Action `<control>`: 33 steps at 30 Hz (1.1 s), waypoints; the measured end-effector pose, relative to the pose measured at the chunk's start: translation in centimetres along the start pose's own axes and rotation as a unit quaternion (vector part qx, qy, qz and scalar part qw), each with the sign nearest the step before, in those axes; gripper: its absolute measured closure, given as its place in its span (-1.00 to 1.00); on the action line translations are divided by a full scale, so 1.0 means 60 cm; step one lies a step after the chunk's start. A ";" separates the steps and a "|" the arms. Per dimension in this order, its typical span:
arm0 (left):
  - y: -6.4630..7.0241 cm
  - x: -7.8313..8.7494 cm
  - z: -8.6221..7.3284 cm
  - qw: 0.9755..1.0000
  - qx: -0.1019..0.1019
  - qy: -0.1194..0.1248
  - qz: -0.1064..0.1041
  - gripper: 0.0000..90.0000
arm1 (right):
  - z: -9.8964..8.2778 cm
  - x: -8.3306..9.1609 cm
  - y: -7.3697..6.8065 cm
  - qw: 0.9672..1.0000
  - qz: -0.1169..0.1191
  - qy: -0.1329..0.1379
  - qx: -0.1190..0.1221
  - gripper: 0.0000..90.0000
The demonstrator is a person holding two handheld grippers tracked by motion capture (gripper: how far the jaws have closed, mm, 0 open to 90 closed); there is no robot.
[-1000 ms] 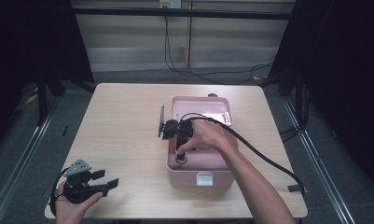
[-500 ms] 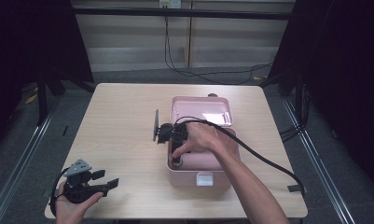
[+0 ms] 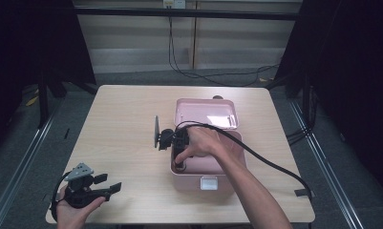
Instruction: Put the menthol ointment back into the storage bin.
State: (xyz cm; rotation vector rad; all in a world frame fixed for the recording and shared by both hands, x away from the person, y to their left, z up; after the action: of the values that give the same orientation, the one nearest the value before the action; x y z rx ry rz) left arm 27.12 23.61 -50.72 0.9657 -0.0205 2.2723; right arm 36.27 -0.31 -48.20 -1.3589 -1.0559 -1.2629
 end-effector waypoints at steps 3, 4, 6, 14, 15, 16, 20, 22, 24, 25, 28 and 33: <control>0.000 0.001 0.000 1.000 -0.002 -0.001 -0.001 -0.32 | 0.000 -0.007 0.001 1.000 0.001 0.001 0.004 0.14; 0.000 0.001 0.000 1.000 -0.002 -0.001 -0.001 -0.32 | 0.000 -0.007 0.001 1.000 0.001 0.001 0.004 0.14; -0.001 0.001 -0.001 1.000 -0.001 -0.001 0.000 -0.32 | 0.000 -0.009 0.002 1.000 0.004 0.003 0.005 0.14; -0.001 0.001 -0.001 1.000 -0.002 -0.001 0.003 -0.32 | 0.000 -0.020 0.006 1.000 0.005 0.010 0.012 0.14; -0.001 0.000 -0.001 1.000 -0.001 -0.001 0.003 -0.32 | -0.001 -0.020 0.007 1.000 -0.001 0.002 0.016 0.14; -0.001 0.000 -0.001 1.000 -0.001 -0.001 0.003 -0.32 | -0.001 -0.020 0.007 1.000 -0.001 0.002 0.016 0.14; -0.001 0.001 -0.001 1.000 -0.002 -0.001 0.002 -0.32 | 0.000 -0.024 0.007 1.000 -0.003 0.001 0.015 0.14; -0.001 0.001 -0.001 1.000 -0.002 -0.001 0.003 -0.32 | 0.002 -0.029 0.006 1.000 -0.001 0.009 0.014 0.14; -0.001 0.001 -0.001 1.000 -0.001 -0.001 0.003 -0.32 | 0.001 -0.029 0.006 1.000 -0.002 0.004 0.015 0.14; -0.001 0.000 -0.001 1.000 -0.001 -0.001 0.003 -0.32 | 0.002 -0.030 0.007 1.000 -0.001 0.005 0.016 0.14; -0.001 0.000 -0.001 1.000 0.001 0.001 0.004 -0.32 | 0.001 -0.033 0.008 1.000 -0.001 0.003 0.017 0.14; -0.002 0.001 -0.001 1.000 -0.001 -0.001 0.004 -0.32 | -0.001 -0.034 0.008 1.000 0.000 0.009 0.014 0.14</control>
State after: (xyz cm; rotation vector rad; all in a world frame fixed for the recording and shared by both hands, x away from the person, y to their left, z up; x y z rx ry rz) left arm 27.12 23.72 -50.76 0.9671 -0.0278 2.2776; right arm 36.57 -0.39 -50.26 -1.3248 -1.0566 -1.2532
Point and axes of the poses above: each handheld gripper's, and its own axes: x roughly backward along the jaws, z roughly out of its top, y roughly to its right, the point moved 7 cm from there along -x, roughly forward along the jaws, and after that the axes turned 1 degree about -y, right-handed, at the moved point
